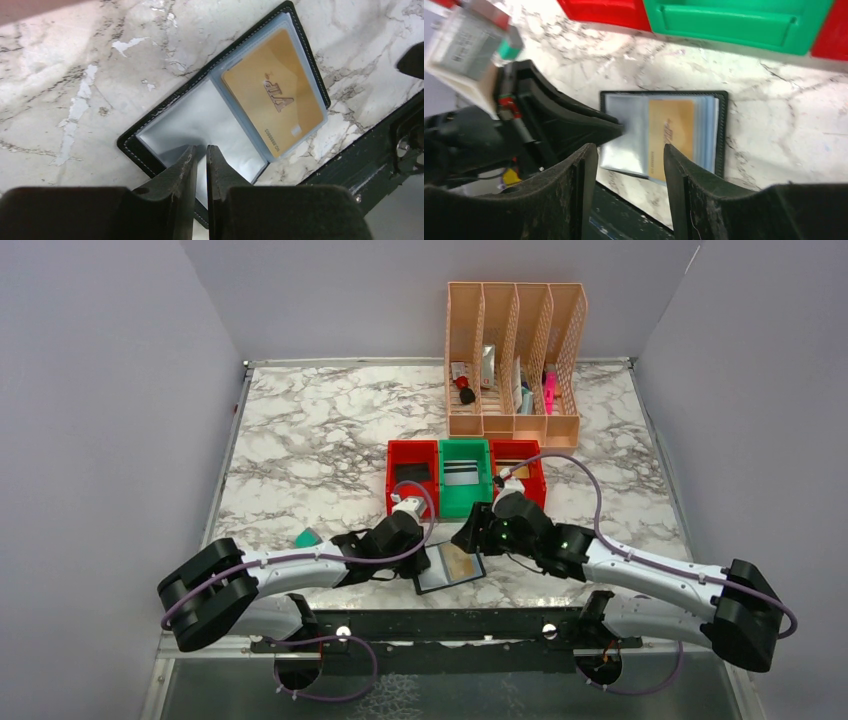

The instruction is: Take the credit cards out of the card holder

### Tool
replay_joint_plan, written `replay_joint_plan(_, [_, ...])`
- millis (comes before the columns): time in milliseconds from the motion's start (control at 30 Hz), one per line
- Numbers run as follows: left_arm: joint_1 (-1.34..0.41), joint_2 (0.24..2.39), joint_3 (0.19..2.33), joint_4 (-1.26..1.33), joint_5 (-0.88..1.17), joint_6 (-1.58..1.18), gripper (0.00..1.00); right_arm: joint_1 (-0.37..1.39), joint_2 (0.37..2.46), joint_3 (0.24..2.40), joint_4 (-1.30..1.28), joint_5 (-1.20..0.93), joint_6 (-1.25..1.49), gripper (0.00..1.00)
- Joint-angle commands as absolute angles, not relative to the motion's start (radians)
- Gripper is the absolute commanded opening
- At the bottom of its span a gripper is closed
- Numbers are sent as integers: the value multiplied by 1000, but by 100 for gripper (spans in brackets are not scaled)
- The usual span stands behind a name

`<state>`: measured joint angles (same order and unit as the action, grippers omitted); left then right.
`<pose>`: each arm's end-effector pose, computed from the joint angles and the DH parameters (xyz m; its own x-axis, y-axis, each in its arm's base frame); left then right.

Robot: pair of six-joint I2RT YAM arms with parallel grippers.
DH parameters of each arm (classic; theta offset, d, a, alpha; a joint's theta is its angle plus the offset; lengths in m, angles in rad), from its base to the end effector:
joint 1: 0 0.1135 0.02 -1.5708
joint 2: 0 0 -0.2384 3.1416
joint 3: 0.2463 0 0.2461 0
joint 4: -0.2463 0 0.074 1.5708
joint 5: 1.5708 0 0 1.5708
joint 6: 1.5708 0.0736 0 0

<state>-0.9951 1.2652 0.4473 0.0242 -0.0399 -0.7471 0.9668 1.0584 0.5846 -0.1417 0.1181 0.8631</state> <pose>0.1433 -0.2154 0.1025 -0.8439 0.0532 -0.5338 0.3400 0.8227 -0.4556 0.1565 0.2115 0.1809 -0.7927 0.1798 -0.5825 -0.2466 0.7792 0.5762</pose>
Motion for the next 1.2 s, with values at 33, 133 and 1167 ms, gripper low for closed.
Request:
replay_joint_plan(33, [-994,1249,452,93,60,-731,18,954,1079,552,-193,126,773,52])
replay_joint_plan(133, [-994,1244,462,107,86,-739,20,935,1120,542,-144,51,752,47])
replay_joint_plan(1167, [-996,1244,321,216,9,-872,26,893,1315,284,148,-208,927,36])
